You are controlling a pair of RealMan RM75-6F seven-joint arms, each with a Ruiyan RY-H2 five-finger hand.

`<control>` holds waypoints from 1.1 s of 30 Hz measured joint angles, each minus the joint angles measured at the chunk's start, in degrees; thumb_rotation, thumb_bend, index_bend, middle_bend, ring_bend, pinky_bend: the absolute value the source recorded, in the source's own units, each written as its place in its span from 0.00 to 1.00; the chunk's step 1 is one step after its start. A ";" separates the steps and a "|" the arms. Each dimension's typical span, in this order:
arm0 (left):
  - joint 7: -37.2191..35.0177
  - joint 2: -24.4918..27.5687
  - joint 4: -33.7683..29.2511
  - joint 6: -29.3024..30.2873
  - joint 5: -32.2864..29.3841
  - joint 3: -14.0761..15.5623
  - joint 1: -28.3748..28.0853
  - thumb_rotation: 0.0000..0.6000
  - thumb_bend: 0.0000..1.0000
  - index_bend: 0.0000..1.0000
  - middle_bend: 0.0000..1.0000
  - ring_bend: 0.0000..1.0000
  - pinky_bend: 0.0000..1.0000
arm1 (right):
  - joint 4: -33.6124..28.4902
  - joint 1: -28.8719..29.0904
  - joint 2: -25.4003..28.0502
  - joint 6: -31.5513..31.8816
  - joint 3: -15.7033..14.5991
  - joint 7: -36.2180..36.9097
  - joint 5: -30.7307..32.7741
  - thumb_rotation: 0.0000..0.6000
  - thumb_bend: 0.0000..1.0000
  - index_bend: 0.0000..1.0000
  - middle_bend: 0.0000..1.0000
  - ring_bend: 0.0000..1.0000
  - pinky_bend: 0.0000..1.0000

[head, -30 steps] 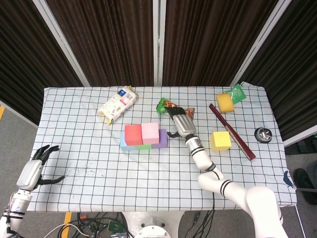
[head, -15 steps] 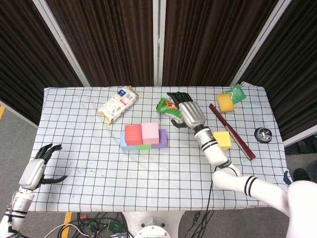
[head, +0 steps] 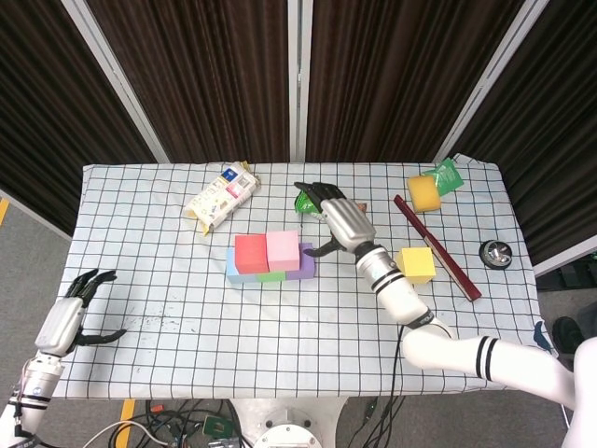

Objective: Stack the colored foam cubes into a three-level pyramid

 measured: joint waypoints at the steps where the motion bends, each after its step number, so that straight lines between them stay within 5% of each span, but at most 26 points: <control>1: -0.08 -0.03 0.09 -0.02 0.00 0.02 0.00 1.00 0.00 0.11 0.16 0.03 0.01 | 0.06 0.42 0.01 -0.24 -0.43 -0.64 0.00 1.00 0.00 0.00 0.12 0.00 0.00; 15: -1.13 -0.33 1.21 0.24 -0.04 0.11 0.25 1.00 0.00 0.11 0.16 0.03 0.01 | 6.24 8.31 -4.46 -3.90 -6.86 -8.44 3.55 1.00 0.00 0.00 0.16 0.00 0.00; 33: -2.30 -0.55 2.40 0.48 -0.17 0.08 0.53 1.00 0.00 0.11 0.16 0.03 0.01 | 11.71 10.76 -9.70 -1.09 -7.84 -9.53 6.96 1.00 0.00 0.00 0.25 0.00 0.00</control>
